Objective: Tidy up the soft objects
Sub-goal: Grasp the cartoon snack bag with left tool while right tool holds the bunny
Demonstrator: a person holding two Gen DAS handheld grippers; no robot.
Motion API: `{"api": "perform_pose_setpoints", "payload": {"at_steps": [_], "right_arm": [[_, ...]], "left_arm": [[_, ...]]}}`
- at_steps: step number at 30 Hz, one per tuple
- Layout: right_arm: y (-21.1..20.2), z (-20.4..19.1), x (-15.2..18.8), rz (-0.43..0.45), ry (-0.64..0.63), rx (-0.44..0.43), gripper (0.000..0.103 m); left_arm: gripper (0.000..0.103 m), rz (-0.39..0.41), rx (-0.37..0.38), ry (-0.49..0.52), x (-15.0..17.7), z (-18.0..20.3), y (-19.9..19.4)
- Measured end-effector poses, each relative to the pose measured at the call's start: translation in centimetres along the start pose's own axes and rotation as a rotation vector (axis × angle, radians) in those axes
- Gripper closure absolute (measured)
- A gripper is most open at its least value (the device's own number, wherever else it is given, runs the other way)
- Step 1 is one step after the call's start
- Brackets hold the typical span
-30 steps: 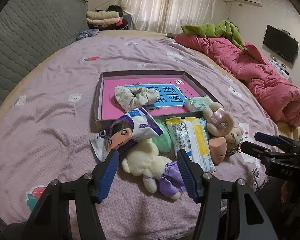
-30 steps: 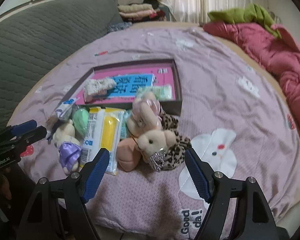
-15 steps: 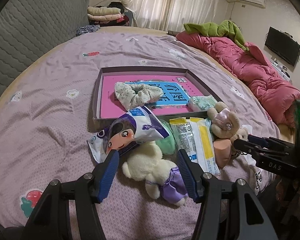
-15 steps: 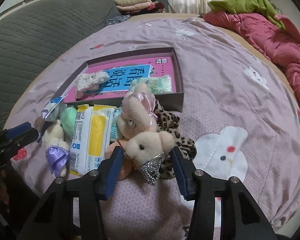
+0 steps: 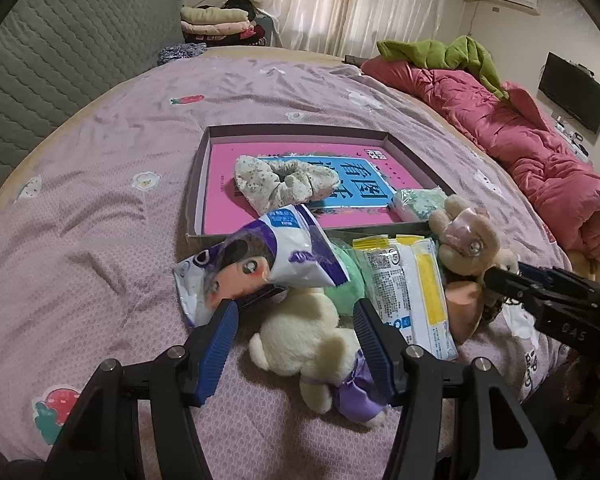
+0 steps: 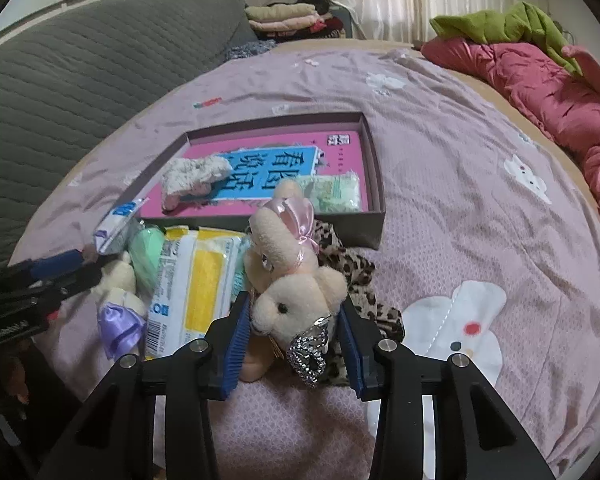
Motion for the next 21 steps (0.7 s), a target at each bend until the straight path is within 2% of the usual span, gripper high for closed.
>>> {"api": "perform_pose_setpoints", "payload": {"at_steps": [8, 16, 21], "right_arm": [[-0.4, -0.5, -0.6, 0.023, -0.007, -0.012, 0.061], [-0.3, -0.7, -0.9, 0.025, -0.007, -0.022, 0.061], [-0.2, -0.6, -0.9, 0.027, 0.001, -0.025, 0.061]], "left_arm": [[0.043, 0.027, -0.057, 0.005, -1.0, -0.8, 0.9], [0.043, 0.054, -0.083, -0.001, -2.0, -2.0, 0.8], [0.043, 0.036, -0.075, -0.031, -2.1, -2.9, 1.2]]}}
Point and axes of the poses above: each gripper's, at about its wrist camera, not at the fingertips, and y roughly the way its jaws point, z to its right, x to its underside, the point moved 10 cm from there along y, roughly the way its jaws point, and after that the axes turned 1 degree about y, right-handed, at the moved point
